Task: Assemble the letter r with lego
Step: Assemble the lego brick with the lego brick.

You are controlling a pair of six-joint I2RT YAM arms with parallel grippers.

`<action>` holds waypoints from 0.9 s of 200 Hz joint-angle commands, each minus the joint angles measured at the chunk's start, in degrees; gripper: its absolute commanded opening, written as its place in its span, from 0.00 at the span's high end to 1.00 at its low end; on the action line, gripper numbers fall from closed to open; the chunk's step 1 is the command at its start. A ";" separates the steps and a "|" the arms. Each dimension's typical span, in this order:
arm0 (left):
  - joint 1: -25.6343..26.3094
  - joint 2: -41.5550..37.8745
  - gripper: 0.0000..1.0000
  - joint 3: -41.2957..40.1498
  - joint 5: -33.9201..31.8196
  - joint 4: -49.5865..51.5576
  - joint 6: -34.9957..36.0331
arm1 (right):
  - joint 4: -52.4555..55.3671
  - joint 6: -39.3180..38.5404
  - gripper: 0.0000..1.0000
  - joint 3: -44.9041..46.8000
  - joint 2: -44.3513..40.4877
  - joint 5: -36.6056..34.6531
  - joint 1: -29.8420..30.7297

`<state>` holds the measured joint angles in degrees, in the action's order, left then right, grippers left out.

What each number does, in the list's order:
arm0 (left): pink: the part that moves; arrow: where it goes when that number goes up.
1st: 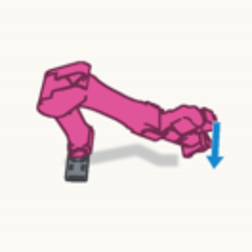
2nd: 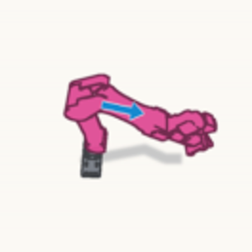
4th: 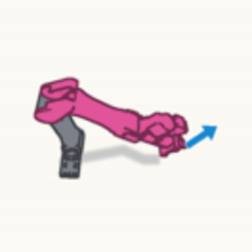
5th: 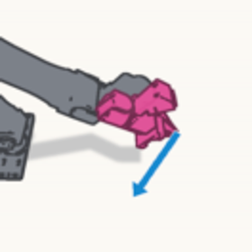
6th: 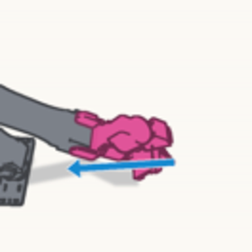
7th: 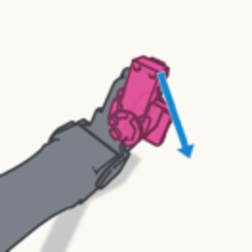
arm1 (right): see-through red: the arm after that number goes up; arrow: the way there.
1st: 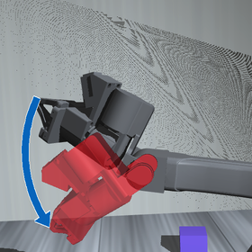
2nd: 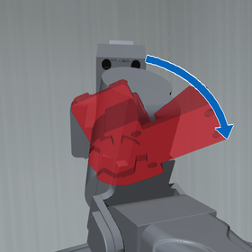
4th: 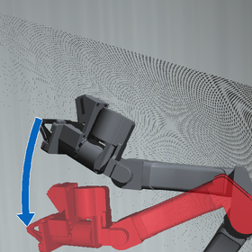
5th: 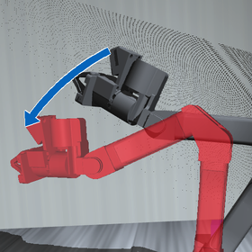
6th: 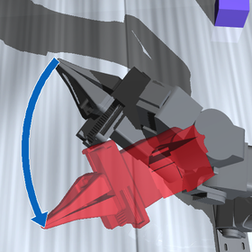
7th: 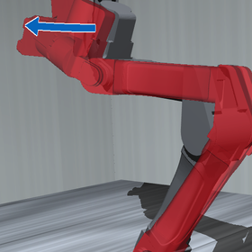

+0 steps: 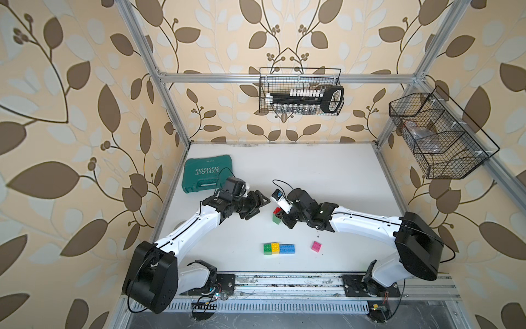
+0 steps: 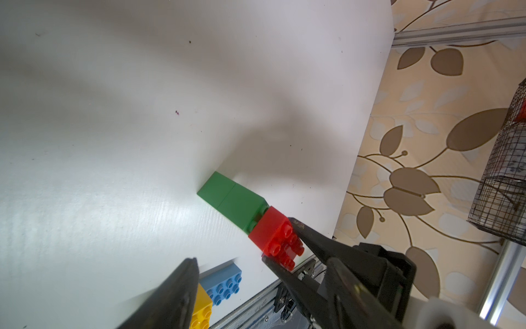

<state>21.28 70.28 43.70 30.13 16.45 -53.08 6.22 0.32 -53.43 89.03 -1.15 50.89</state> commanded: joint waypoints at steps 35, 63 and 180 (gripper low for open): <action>-0.54 0.19 0.29 -0.86 1.60 -1.37 0.43 | 2.41 3.19 1.00 -0.30 2.81 -0.72 0.37; -0.54 0.19 0.29 -1.14 1.69 -1.50 0.43 | 4.91 3.30 1.00 -1.88 4.16 -1.21 0.30; -0.54 0.46 0.31 -2.13 1.60 -2.12 0.17 | 23.51 10.03 1.00 -10.86 11.96 0.40 -0.97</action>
<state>21.28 70.67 42.24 31.11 15.46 -53.10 16.99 8.03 -64.10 96.31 -1.13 50.43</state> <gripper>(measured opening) 0.690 0.273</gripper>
